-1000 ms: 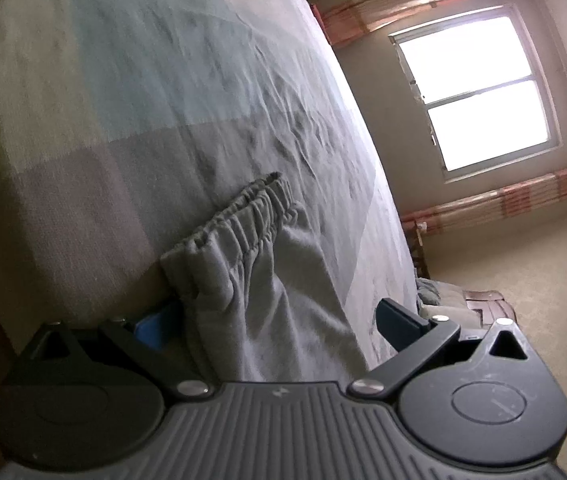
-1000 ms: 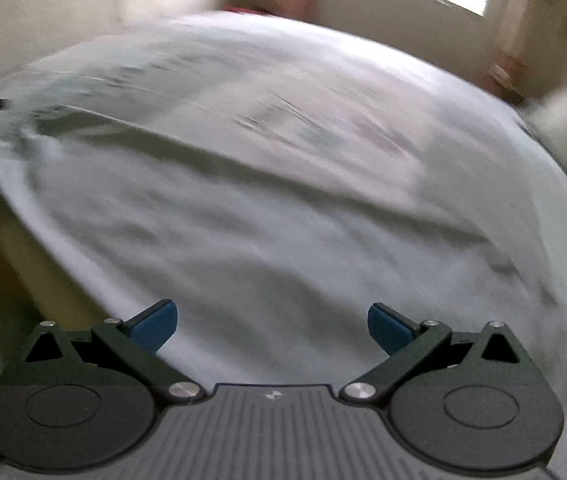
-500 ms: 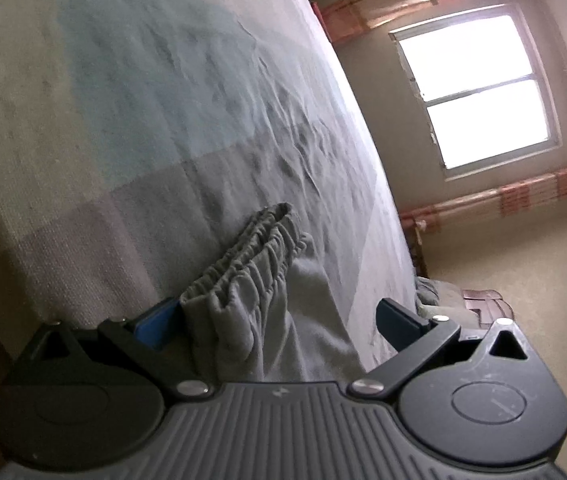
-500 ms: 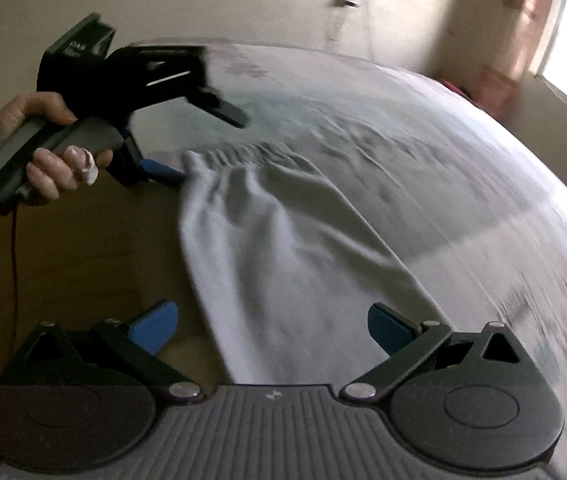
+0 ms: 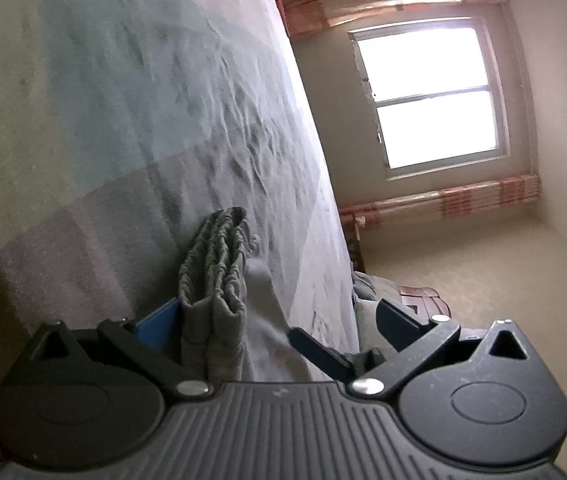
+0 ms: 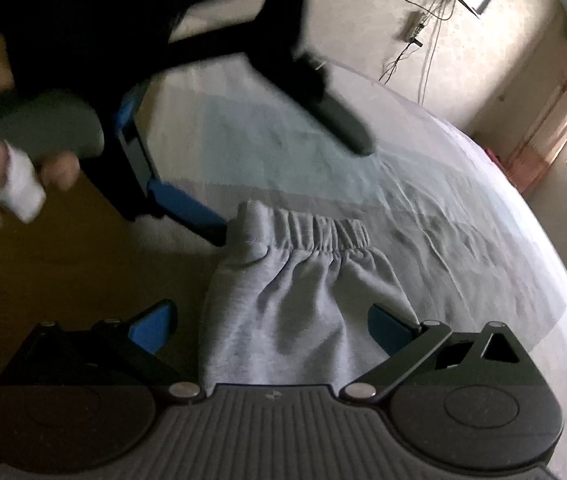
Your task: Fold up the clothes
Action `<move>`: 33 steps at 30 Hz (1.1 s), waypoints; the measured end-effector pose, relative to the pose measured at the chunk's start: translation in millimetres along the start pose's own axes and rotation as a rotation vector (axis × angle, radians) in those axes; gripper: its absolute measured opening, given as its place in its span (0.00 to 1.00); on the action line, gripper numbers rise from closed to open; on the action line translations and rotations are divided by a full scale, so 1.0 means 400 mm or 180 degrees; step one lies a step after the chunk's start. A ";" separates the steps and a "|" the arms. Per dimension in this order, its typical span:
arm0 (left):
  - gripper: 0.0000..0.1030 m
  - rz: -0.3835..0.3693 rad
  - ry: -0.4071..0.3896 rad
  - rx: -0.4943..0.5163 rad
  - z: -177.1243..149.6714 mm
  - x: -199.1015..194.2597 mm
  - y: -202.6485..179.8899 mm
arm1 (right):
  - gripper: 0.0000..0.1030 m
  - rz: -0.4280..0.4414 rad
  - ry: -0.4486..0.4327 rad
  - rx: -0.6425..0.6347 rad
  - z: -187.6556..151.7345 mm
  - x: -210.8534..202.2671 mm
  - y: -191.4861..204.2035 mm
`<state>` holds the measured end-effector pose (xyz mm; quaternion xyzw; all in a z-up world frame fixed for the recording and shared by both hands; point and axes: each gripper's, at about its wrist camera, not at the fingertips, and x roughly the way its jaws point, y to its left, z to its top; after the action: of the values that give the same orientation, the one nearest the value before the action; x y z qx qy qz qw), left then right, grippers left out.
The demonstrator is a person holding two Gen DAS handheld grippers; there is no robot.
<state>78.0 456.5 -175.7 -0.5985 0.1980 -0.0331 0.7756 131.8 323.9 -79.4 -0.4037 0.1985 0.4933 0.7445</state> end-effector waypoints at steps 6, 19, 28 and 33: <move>0.99 0.0003 0.0036 0.0092 -0.005 -0.012 -0.002 | 1.00 -0.0536 -0.0020 -0.0208 -0.020 0.012 0.011; 0.99 0.0199 0.0153 0.0195 -0.043 0.053 -0.025 | 1.00 -0.0574 -0.0143 0.0079 -0.021 -0.047 -0.046; 0.99 0.0128 -0.0086 0.0292 -0.060 0.068 -0.019 | 1.00 -0.0338 -0.0207 0.0391 -0.095 -0.159 -0.076; 0.97 0.0255 -0.0272 0.0677 -0.095 0.065 -0.036 | 1.00 -0.0355 -0.0148 0.0627 -0.148 -0.221 -0.076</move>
<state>91.4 410.2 -176.8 -0.5053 0.1838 0.0026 0.8431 126.9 220.2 -41.0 -0.3275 0.2060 0.4385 0.8112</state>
